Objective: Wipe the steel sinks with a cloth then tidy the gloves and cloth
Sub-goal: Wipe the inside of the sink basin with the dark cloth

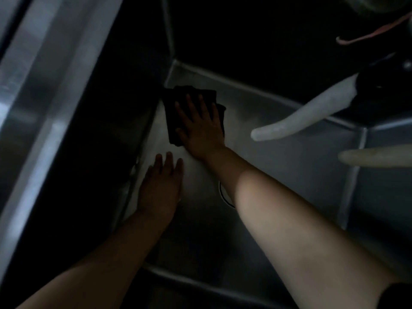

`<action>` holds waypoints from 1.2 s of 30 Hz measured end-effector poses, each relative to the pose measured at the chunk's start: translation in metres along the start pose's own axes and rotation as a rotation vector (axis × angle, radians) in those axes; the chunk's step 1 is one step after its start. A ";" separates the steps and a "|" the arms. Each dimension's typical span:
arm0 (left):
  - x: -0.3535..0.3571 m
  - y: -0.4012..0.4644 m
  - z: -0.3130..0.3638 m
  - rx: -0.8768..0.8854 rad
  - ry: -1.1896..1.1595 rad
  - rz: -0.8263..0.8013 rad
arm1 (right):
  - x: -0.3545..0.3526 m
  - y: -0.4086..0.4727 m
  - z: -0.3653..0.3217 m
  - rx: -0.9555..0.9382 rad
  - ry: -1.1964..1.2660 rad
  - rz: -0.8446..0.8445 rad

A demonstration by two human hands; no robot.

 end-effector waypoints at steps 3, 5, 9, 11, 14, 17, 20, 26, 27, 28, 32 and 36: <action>0.000 -0.011 0.000 0.024 -0.035 0.065 | 0.006 -0.039 0.039 0.142 0.055 0.031; 0.001 -0.019 0.005 0.041 -0.083 0.109 | 0.008 -0.065 0.071 0.257 0.098 0.069; 0.002 -0.029 0.020 0.042 -0.106 0.103 | 0.012 -0.123 0.140 0.481 0.071 0.057; -0.001 -0.034 0.026 0.053 -0.087 0.090 | 0.015 -0.154 0.172 0.598 0.091 0.044; -0.009 -0.042 0.033 0.095 -0.069 0.120 | 0.017 -0.198 0.204 0.727 0.084 0.019; -0.022 -0.052 0.034 0.133 -0.072 0.171 | 0.019 -0.233 0.198 0.794 0.061 0.029; -0.034 -0.065 0.030 0.166 -0.082 0.173 | 0.025 -0.247 0.172 0.907 0.118 0.035; -0.041 -0.086 0.001 0.086 -0.030 0.044 | 0.026 -0.194 0.131 0.931 0.193 0.039; -0.044 -0.091 -0.006 0.059 -0.021 0.047 | 0.025 -0.181 0.122 0.878 0.178 0.042; -0.046 -0.097 -0.013 0.028 -0.008 0.056 | 0.023 -0.167 0.113 0.826 0.165 0.042; -0.054 -0.124 -0.035 0.018 0.018 0.073 | 0.015 -0.112 0.073 0.640 0.104 -0.020; -0.050 -0.145 -0.050 0.051 -0.013 -0.013 | 0.009 -0.080 0.021 0.451 0.059 -0.055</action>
Point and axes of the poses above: each hand's wrist, its own y-axis towards the middle knuckle, its own x-axis out of the palm, z = x × y, the point moved 2 cm from there along y, towards the middle knuckle, and after that the axes turned 3 degrees about -z, right-handed, at the moved point
